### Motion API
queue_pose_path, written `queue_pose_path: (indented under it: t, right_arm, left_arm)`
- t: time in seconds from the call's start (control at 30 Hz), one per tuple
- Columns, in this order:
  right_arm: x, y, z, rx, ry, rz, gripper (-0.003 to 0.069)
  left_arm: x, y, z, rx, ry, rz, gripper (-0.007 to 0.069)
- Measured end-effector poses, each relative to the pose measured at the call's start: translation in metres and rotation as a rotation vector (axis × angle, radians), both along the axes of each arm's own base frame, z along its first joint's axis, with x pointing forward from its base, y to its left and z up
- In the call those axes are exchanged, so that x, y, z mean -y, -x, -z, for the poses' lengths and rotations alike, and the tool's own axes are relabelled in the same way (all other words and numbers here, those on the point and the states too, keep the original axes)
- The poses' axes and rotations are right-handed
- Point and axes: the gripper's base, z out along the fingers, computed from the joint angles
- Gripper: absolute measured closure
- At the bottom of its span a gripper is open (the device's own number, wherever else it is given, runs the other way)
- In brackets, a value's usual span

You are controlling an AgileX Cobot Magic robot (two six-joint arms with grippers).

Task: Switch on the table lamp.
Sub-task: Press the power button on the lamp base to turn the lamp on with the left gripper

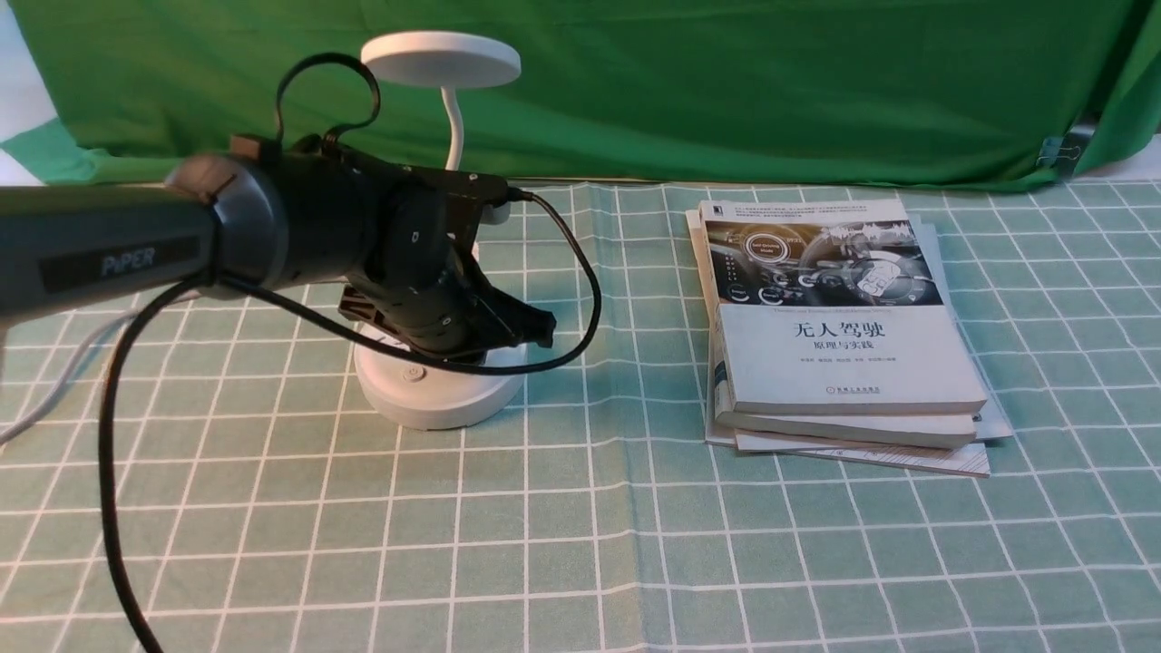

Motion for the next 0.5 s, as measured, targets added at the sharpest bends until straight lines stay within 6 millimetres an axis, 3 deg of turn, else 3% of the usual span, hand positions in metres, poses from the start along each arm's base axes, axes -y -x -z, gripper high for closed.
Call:
queue_pose_path:
  t: [0.27,0.5]
  right_arm:
    - [0.000,0.000,0.000,0.000,0.000,0.000,0.0418]
    - [0.000,0.000,0.000,0.000,0.000,0.000,0.0418]
  left_arm:
    - [0.004,-0.007,0.006,0.015,0.003,0.003,0.0621]
    - [-0.001,0.006,-0.018,-0.008,0.030,-0.020,0.0621]
